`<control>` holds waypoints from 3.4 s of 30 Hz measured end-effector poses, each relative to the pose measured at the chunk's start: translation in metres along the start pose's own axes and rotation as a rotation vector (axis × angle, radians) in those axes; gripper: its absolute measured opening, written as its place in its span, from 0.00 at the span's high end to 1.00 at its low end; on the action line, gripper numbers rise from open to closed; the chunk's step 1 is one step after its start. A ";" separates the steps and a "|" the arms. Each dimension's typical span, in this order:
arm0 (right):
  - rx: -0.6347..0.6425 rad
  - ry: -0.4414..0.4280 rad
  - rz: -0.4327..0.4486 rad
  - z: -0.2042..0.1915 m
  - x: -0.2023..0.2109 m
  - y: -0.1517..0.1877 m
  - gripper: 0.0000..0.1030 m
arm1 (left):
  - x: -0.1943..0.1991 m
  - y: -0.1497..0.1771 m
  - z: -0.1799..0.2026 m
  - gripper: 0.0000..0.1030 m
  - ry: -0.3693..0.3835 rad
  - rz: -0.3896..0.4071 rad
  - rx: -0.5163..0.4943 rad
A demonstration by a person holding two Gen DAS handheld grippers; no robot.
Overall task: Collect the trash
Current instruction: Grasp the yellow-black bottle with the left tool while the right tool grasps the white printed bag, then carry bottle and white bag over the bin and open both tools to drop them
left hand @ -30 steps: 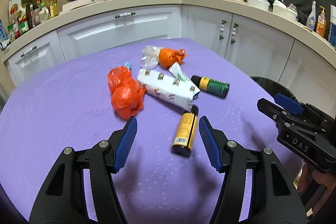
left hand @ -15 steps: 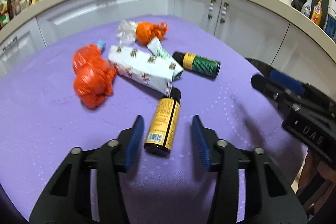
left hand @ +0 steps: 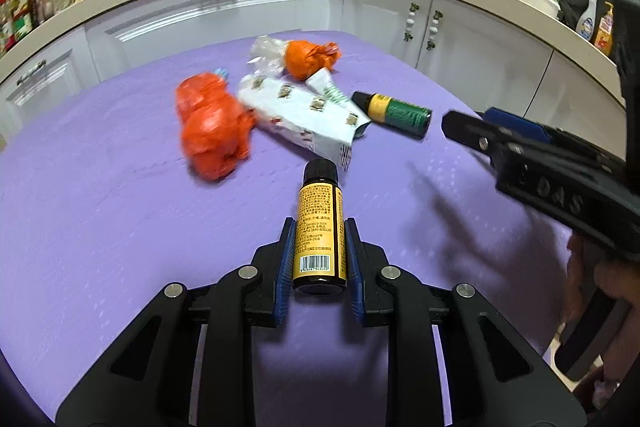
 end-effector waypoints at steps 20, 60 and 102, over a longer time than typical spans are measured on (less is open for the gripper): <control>0.063 -0.099 -0.145 -0.063 -0.065 -0.012 0.47 | 0.016 0.003 -0.127 0.78 -0.195 0.032 0.192; -0.008 0.068 -0.023 0.002 0.029 -0.006 0.92 | 0.041 -0.016 -0.063 0.78 -0.046 0.116 0.128; -0.283 0.302 0.066 0.209 0.105 0.051 0.92 | -0.016 -0.085 0.244 0.78 0.207 0.173 -0.230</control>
Point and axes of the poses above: each gripper's, at about its wrist camera, not at the fingertips, and x roughly against the way its jaws point, z to its right, y to its underside, the point moved 4 cm from there along -x, roughly the way its jaws point, and after that the axes turned 11 degrees about -y, right-handed, at the moved point
